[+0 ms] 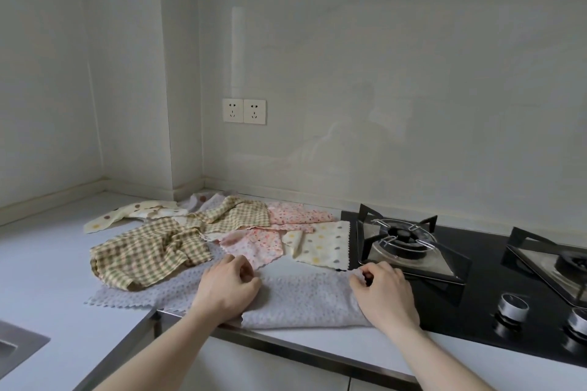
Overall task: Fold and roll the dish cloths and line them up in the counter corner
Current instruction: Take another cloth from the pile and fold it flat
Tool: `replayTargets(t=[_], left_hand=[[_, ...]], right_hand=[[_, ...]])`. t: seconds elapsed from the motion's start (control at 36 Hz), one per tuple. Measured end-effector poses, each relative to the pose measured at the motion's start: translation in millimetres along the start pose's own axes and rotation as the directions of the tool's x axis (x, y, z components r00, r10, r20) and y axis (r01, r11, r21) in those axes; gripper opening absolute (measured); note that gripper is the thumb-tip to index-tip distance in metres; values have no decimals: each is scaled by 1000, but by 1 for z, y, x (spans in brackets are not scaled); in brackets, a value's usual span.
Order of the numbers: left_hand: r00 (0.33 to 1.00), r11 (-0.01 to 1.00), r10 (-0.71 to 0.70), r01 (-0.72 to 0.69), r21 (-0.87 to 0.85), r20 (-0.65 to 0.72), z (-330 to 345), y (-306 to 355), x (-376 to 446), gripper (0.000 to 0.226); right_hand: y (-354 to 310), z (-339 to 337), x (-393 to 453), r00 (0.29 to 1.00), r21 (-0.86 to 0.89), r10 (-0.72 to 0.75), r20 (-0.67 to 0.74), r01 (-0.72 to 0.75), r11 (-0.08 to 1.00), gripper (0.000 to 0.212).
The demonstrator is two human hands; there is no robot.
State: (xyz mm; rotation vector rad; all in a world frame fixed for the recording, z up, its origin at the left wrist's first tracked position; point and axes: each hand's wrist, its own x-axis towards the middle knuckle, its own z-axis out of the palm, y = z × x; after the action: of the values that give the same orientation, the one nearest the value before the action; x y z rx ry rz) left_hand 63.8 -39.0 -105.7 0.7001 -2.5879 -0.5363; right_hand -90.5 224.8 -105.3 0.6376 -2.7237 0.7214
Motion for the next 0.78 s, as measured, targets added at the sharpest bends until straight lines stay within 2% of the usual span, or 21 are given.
replayTargets(t=[0.08, 0.36, 0.56, 0.67, 0.78], left_hand=[[1000, 1000, 9, -9, -20, -6, 1, -1, 0, 13], [995, 993, 98, -97, -61, 4, 5, -7, -1, 11], [989, 986, 147, -149, -73, -26, 8, -7, -3, 3], [991, 985, 135, -135, -106, -11, 10, -10, -2, 10], [993, 986, 118, -117, -117, 2, 9, -8, -2, 18]], right_hand=[[-1, -1, 2, 999, -5, 12, 47, -12, 1000, 36], [5, -5, 4, 992, 130, 49, 119, -64, 989, 30], [8, -9, 3, 993, 317, 76, 93, -102, 943, 9], [7, -10, 2, 991, 402, 102, 90, -129, 907, 9], [3, -15, -1, 987, 471, 134, 92, -161, 867, 19]])
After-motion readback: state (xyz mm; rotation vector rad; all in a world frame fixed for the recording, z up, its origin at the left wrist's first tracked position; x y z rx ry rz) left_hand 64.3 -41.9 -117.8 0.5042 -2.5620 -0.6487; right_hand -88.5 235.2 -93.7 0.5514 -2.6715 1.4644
